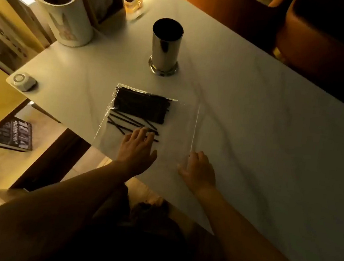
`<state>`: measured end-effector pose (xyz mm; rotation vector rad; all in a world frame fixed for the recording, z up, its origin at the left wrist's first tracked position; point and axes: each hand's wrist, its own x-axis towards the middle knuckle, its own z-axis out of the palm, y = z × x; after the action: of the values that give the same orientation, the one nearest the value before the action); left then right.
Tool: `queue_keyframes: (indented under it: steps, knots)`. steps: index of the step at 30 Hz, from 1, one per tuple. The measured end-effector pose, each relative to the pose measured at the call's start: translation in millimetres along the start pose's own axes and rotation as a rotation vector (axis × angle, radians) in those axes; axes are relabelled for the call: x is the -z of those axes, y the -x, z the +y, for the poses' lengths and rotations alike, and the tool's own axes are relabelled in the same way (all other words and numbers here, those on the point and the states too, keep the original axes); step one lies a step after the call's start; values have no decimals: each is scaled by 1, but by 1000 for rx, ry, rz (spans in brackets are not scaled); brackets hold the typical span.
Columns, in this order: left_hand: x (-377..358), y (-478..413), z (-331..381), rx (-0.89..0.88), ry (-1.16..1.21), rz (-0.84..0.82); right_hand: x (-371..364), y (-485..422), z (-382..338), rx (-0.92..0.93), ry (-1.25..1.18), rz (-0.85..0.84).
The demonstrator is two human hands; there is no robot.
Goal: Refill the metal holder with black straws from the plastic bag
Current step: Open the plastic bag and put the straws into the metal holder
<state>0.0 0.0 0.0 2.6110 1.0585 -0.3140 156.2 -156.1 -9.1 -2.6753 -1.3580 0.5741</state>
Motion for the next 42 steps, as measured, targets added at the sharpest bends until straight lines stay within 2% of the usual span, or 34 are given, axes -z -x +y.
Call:
queue_keyframes:
  steps: [6, 11, 16, 24, 31, 42]
  knots:
    - [-28, -14, 14, -2, -37, -47, -12, -1, 5, 2, -52, 20]
    - [-47, -25, 11, -18, -51, -56, -22, -4, 6, 57, -24, 118]
    - [-62, -27, 5, -6, -42, -26, -28, -4, 10, 101, 16, 187]
    - [-77, -32, 1, -10, -45, 57, -29, -1, 16, 197, 71, 163]
    - [-78, -32, 2, -18, -47, 79, -27, -5, 21, 344, 82, 247]
    - [-76, -32, 1, -23, -37, 65, -24, -8, 10, 233, 153, 201]
